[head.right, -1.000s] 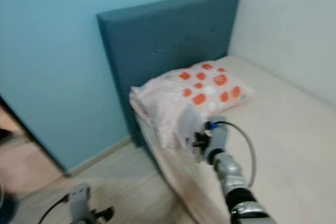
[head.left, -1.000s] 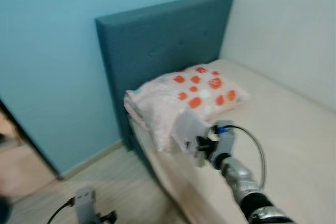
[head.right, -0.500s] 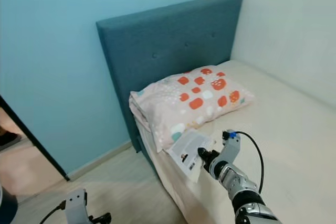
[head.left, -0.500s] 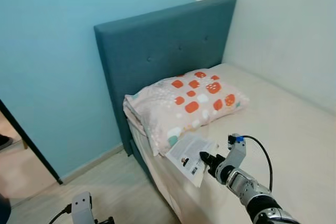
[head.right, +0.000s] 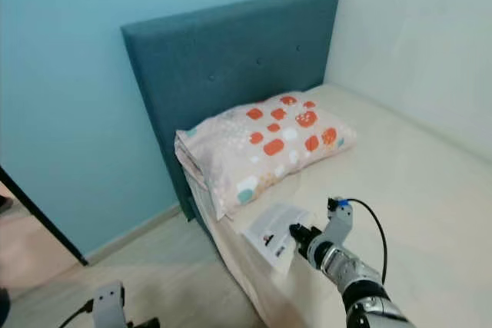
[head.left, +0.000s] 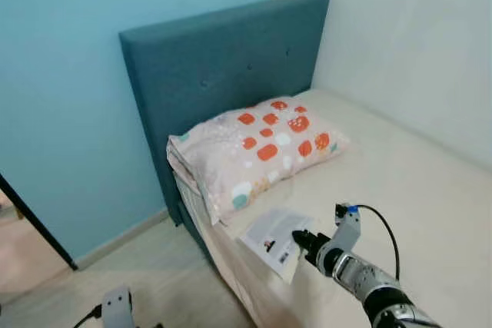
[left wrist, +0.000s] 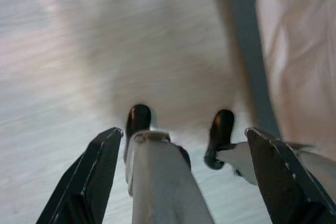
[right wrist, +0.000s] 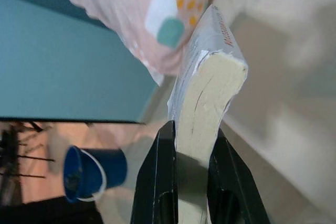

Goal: Clean up the room

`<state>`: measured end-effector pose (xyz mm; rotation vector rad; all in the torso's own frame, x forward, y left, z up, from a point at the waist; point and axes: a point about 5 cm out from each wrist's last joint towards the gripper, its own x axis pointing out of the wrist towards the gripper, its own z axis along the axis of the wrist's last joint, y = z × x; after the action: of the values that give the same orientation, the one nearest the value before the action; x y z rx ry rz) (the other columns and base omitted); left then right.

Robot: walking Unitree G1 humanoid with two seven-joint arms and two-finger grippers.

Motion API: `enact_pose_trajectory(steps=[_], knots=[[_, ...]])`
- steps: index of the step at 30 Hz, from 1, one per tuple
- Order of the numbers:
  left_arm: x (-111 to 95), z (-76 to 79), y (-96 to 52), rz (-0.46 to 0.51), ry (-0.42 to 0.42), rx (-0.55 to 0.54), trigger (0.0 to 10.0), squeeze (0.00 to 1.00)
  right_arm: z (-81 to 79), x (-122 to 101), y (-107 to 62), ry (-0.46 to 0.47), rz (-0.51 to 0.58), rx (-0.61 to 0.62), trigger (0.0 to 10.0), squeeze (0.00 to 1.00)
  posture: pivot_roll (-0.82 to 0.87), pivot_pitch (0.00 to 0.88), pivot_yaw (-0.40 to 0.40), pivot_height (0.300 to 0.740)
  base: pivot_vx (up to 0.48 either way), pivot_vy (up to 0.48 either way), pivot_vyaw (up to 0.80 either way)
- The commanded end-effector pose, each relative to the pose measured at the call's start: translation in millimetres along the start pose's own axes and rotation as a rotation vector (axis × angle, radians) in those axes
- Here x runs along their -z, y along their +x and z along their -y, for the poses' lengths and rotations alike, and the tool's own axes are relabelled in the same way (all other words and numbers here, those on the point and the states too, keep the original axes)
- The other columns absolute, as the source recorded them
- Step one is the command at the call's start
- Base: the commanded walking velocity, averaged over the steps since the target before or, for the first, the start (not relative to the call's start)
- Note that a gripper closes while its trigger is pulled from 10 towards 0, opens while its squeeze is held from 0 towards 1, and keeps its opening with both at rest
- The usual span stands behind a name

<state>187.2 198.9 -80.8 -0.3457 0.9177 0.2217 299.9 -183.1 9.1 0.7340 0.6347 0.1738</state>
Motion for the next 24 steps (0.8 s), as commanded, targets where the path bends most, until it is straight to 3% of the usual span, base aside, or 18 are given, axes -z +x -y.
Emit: enact_pose_trajectory(steps=[1,4,12,24], knots=[[4.4,-2.2,-0.8,-0.016,0.006,-0.009,10.0,0.0,-10.5,-7.8,3.3,0.01,0.035,-0.067,10.0,0.0,-0.22,0.067,-0.018,0.74,0.0,0.0,0.0],[4.2,-1.4,-0.6,-0.017,0.004,-0.008,10.0,0.0,-17.3,-7.6,6.5,0.01,0.018,-0.105,10.0,0.0,-0.21,0.069,-0.02,0.74,0.0,0.0,0.0],[5.8,-3.2,-1.2,-0.017,-0.004,-0.011,10.0,0.0,-12.0,-7.7,7.3,-0.004,0.02,-0.025,10.0,0.0,-0.2,0.086,-0.021,0.71,0.0,0.0,0.0],[12.8,-22.3,-6.0,-0.028,-0.001,-0.057,10.0,0.0,-4.3,-26.5,1.0,0.049,0.105,-0.01,10.0,0.0,-0.17,0.104,-0.02,0.66,0.0,0.0,0.0]])
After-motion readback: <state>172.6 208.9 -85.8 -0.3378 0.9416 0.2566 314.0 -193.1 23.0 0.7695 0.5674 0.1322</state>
